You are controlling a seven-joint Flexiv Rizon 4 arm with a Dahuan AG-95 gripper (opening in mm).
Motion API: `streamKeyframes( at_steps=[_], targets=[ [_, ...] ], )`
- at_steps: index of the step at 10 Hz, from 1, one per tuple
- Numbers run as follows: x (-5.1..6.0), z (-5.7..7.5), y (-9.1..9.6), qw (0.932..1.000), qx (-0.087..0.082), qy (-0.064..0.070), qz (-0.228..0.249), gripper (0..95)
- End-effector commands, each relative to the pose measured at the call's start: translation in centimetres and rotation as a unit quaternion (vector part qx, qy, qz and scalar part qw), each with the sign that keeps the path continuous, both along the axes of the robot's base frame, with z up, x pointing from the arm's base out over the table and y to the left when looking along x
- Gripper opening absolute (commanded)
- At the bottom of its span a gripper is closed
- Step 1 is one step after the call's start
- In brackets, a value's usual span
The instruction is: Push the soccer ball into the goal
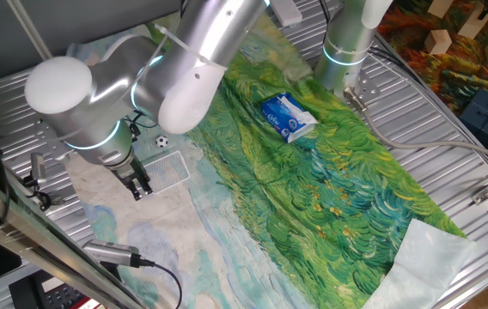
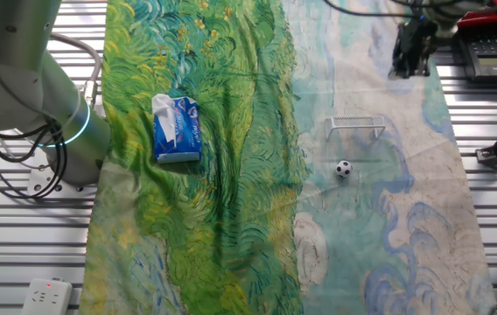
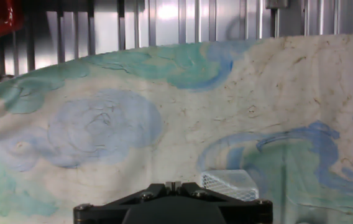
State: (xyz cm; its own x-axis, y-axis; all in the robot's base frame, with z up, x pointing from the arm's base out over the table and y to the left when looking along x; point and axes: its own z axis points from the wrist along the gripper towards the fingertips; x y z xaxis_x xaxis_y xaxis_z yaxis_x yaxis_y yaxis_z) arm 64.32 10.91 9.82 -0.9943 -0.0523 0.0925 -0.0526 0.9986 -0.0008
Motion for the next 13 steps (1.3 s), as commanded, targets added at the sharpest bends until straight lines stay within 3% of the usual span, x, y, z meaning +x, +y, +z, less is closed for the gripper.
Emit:
streamKeyframes(
  at_steps=[1,4,7,11,13],
  targets=[
    [-0.9,-0.8,-1.5,0.9999,0.003,0.001,0.012,0.0],
    [-2.8,-1.4,-5.2,0.9991,0.010,0.002,0.042,0.0],
    [-4.4,-1.5,-7.2,0.9981,0.010,0.000,0.060,0.0],
    [-4.4,-1.6,-7.2,0.9982,0.011,-0.001,0.059,0.0],
    [-4.3,-1.5,-7.3,0.9984,0.016,-0.010,0.053,0.0]
  ],
)
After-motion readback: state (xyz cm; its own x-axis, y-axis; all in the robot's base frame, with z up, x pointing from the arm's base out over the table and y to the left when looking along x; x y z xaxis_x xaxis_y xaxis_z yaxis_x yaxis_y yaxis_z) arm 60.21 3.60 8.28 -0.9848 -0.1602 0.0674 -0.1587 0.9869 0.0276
